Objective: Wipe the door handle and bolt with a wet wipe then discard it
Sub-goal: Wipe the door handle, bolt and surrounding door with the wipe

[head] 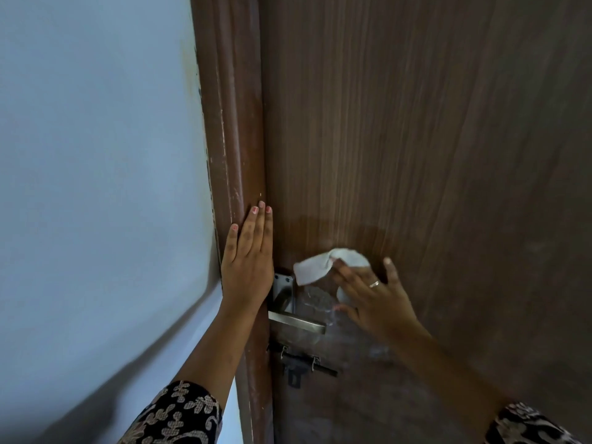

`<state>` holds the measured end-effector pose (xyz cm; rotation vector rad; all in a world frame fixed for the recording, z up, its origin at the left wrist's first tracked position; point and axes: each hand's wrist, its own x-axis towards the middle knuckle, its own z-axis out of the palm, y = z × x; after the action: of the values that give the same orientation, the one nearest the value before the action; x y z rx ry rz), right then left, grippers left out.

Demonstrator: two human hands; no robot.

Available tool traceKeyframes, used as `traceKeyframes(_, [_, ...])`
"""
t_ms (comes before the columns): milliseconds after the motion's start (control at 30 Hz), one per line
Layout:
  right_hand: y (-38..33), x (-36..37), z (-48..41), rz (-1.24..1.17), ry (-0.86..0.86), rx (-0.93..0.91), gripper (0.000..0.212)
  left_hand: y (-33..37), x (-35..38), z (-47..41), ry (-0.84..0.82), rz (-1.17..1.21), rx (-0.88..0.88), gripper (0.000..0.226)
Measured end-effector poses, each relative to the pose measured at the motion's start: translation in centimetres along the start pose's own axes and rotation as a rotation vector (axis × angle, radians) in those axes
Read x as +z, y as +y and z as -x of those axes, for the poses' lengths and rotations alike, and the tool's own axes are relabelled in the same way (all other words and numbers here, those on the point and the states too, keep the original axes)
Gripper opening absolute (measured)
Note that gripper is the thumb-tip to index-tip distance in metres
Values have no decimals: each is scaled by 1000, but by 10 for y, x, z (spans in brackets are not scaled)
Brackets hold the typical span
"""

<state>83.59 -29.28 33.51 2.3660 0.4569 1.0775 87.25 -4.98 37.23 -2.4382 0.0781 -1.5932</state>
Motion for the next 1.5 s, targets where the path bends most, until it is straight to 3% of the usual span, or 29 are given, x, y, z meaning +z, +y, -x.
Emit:
traceKeyframes(133, [6, 1, 26, -47, -13, -19, 64, -1, 2, 2, -4, -34, 32, 59])
traceKeyframes(333, [29, -6, 16, -35, 24, 266, 67, 3, 7, 6, 0, -26, 28, 56])
traceKeyframes(533, [-3, 6, 32, -119, -56, 6, 57, -1, 4, 8, -15, 17, 31, 58])
traceKeyframes(767, [18, -12, 5, -202, 295, 200, 36, 0, 2, 8, -40, 17, 43, 56])
traceKeyframes(867, [19, -28, -32, -171, 427, 349, 13, -1, 1, 8, -40, 3, 47, 56])
traceKeyframes(933, [13, -34, -50, -163, 398, 363, 26, -1, 1, 9, -42, -24, 48, 57])
traceKeyframes(1033, [-1, -28, -60, -132, 235, 210, 52, -2, 0, 9, -52, -28, 38, 59])
traceKeyframes(1133, [-2, -21, -60, -63, 162, 138, 56, -3, 0, 9, -67, -16, 34, 60])
traceKeyframes(1200, [6, -21, -59, -64, 170, 184, 57, -4, 0, 10, -75, -9, 34, 61])
traceKeyframes(1367, [28, -20, -46, -96, 273, 511, 64, -2, 0, 11, -93, -1, 26, 64])
traceKeyframes(1433, [27, -18, -43, -113, 266, 510, 67, -2, 1, 11, -93, -10, 29, 63])
traceKeyframes(1500, [21, -14, -45, -164, 215, 395, 68, -1, 1, 11, -99, -5, 30, 63])
